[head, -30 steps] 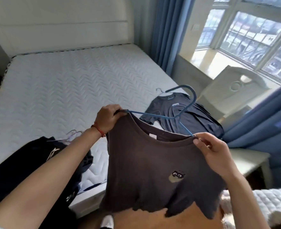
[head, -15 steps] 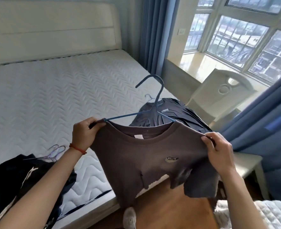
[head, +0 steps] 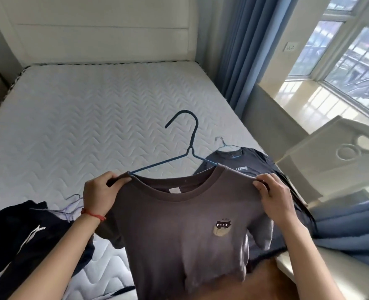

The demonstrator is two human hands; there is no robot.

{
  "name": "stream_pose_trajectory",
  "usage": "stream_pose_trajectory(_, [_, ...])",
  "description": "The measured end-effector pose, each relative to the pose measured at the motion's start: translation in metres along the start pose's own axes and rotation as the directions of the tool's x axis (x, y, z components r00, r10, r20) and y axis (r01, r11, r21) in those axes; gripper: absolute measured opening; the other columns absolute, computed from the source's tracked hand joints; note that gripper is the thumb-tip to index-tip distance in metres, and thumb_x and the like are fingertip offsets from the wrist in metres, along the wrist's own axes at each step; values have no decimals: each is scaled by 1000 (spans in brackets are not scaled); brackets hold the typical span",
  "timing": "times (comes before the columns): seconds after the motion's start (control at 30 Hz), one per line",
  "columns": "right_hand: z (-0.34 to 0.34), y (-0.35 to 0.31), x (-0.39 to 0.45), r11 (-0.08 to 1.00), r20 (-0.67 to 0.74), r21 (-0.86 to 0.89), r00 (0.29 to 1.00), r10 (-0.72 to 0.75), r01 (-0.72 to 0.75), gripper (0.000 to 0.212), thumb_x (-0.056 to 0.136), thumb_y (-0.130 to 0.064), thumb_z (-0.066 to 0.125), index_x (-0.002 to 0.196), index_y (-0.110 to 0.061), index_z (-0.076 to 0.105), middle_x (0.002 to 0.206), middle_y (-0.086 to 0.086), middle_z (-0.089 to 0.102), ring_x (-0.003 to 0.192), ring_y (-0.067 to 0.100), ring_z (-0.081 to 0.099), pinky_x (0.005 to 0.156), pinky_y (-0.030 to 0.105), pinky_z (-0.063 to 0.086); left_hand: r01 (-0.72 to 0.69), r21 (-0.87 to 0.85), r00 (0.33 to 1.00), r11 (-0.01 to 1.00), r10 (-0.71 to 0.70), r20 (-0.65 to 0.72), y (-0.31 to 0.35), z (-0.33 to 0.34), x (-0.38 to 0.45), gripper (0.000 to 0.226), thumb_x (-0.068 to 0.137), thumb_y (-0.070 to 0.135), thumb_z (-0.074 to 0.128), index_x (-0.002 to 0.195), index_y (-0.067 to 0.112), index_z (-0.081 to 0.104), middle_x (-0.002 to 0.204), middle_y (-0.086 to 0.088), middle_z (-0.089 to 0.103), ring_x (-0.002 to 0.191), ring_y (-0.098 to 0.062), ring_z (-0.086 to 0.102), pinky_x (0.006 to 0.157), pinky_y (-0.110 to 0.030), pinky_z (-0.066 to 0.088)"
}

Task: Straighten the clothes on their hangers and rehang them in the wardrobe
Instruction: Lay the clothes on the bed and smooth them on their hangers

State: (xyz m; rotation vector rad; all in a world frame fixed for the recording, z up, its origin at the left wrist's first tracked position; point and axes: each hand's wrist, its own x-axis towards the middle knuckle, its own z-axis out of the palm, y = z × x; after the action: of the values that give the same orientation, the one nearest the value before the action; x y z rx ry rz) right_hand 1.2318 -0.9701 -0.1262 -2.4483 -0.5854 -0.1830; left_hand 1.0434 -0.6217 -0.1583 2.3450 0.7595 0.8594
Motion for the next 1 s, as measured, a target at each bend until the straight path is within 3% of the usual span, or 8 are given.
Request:
stream_pose_trajectory(0.2, [44,20,93,996,122,84,991,-49,39,11,90,-12,57,94,-7,66,89,-2,56,81,19,51,73,27,35,168,72,985,983,-163,-64,-3,37,39,23,72,20,77,65,0,68,64,-15,69,62,-32,62,64,-30,42])
stream_pose_trajectory(0.37, [94,48,177,982,215,181,973,-84,45,12,89,-10,56,92,-4,66,93,10,63,86,25,55,72,23,32,277,145,956,950,-257,-140,0,85,87,23,72,23,77,74,1,71,78,-16,73,75,-30,67,69,-26,39])
stream_pose_trajectory(0.53, [139,69,244,980,285,199,955,-80,22,15,91,-14,54,95,-6,65,96,12,63,91,29,57,71,26,31,328,187,942,926,-305,-142,-10,133,135,27,74,29,75,76,2,70,80,-18,72,78,-33,66,70,-34,45])
stream_pose_trajectory(0.87, [271,104,334,986,327,151,938,-118,71,19,92,-19,52,98,-6,64,100,15,61,93,34,55,78,37,42,408,242,913,880,-392,-116,-99,241,191,33,79,32,69,65,5,57,74,-23,66,73,-33,59,63,-29,35])
stream_pose_trajectory(1.0, [344,133,350,993,364,103,927,-94,60,21,93,-22,50,98,-7,64,102,15,60,94,34,56,75,34,39,407,300,910,863,-411,-55,-151,295,204,36,81,36,66,70,1,61,77,-22,67,77,-35,59,64,-31,37])
